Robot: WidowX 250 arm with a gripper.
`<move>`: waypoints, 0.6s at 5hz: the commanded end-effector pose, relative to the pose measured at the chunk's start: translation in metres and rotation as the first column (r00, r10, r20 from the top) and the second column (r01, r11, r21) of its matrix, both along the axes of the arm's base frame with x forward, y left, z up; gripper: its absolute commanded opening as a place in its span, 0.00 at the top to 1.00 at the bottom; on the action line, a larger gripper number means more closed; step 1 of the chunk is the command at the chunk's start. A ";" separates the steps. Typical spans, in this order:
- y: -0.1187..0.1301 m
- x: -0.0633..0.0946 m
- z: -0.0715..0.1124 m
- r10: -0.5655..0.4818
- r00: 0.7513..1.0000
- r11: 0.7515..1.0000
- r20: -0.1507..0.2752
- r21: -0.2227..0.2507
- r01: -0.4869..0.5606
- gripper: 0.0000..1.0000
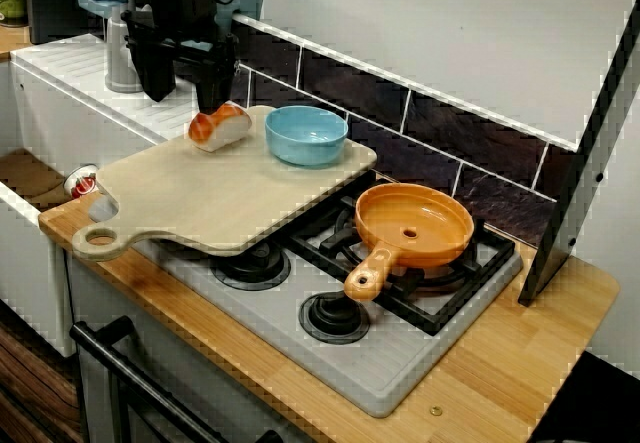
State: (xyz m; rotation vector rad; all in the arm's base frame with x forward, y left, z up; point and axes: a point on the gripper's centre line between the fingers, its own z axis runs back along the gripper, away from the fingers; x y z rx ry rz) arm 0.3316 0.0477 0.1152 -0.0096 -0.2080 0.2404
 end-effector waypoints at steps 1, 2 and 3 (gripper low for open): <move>0.009 0.018 0.009 0.007 0.998 1.000 0.064 -0.001 -0.007 0.00; 0.009 0.021 0.005 0.009 0.997 1.000 0.077 0.000 -0.009 0.00; 0.007 0.024 0.002 0.014 0.997 1.000 0.076 -0.002 -0.014 0.00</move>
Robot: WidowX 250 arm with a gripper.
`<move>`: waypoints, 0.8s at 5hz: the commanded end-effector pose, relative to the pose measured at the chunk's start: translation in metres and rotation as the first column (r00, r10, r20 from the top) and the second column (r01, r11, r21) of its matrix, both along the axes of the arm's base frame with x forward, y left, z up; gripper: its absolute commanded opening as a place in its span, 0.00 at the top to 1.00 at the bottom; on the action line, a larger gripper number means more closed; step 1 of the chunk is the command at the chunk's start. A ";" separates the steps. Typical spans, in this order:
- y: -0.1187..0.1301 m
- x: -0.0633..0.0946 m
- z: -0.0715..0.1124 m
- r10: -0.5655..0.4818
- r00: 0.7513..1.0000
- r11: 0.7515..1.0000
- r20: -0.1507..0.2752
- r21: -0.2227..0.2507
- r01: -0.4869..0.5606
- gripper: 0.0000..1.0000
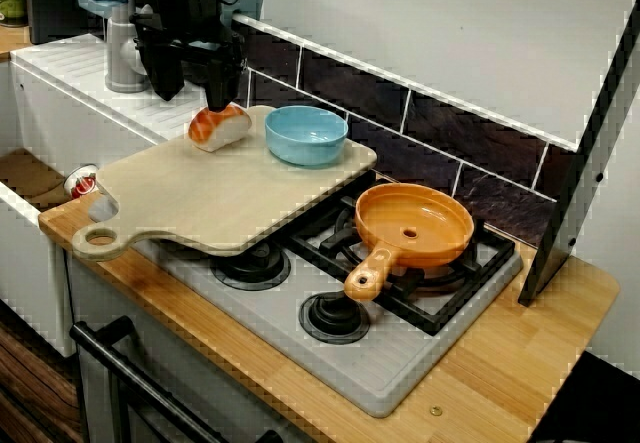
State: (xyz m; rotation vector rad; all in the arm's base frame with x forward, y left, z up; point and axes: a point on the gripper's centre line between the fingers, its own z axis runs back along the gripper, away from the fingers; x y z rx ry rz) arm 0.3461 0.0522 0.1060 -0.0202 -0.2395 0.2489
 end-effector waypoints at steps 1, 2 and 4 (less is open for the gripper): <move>0.000 0.012 0.009 -0.013 0.999 1.000 0.043 0.007 0.012 0.00; 0.000 0.013 0.006 -0.064 0.997 0.998 0.048 -0.002 0.064 0.00; 0.005 0.019 0.008 -0.165 0.983 0.986 0.077 -0.010 0.167 0.00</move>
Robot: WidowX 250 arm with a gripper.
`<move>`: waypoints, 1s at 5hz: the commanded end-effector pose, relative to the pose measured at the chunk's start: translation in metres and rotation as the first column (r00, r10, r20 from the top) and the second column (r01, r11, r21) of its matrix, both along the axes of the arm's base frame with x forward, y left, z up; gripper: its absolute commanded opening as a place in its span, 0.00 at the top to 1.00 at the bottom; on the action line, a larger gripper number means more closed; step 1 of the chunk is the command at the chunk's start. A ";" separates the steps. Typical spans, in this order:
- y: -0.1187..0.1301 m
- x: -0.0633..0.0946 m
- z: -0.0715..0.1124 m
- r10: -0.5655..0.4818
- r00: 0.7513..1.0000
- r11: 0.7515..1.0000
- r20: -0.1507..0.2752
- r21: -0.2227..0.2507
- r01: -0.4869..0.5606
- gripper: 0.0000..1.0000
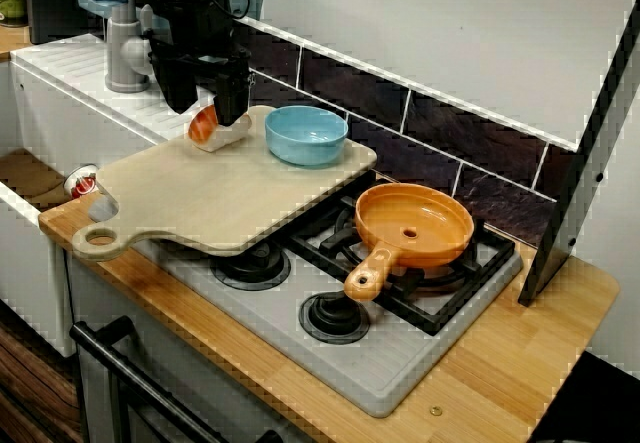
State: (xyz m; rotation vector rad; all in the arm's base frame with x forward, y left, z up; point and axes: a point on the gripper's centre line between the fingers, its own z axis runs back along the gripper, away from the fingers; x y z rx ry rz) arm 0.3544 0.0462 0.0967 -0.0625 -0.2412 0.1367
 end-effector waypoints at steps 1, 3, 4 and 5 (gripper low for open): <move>0.014 0.012 0.016 -0.061 0.995 0.998 0.079 0.017 0.060 0.00; 0.014 0.012 0.016 -0.055 0.995 0.998 0.088 0.011 0.055 0.00; 0.009 0.010 0.018 -0.049 0.996 0.999 0.080 -0.004 0.050 0.00; 0.007 0.008 0.019 -0.043 0.996 0.999 0.082 -0.015 0.045 0.00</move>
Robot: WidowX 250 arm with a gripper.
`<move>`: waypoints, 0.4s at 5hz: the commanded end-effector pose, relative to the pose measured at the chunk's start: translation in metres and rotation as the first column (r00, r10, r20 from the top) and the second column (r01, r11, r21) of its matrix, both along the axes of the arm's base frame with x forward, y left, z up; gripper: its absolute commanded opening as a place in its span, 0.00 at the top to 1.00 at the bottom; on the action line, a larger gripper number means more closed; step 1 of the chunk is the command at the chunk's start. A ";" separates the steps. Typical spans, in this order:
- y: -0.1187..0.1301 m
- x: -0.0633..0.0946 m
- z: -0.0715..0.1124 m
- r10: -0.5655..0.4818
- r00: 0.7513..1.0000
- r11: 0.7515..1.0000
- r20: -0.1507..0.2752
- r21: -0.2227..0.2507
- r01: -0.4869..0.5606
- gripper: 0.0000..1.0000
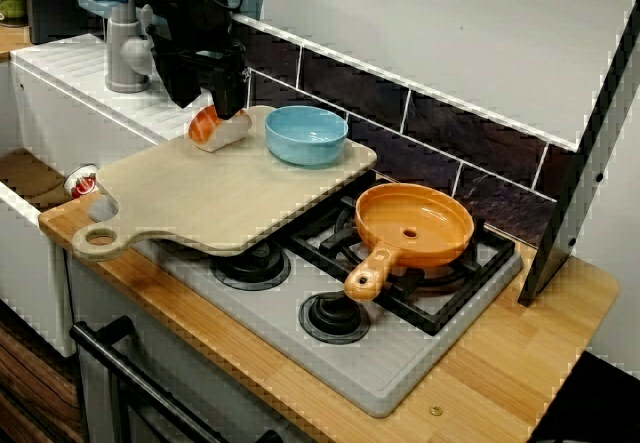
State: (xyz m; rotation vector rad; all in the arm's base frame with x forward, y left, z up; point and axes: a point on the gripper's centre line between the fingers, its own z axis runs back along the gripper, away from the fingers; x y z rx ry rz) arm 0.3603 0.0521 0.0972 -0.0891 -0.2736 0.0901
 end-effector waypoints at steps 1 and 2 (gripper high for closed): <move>-0.002 0.001 0.017 0.016 0.999 1.000 0.048 -0.006 -0.015 0.00; -0.005 0.002 0.011 0.029 0.998 1.000 0.050 0.001 -0.029 0.00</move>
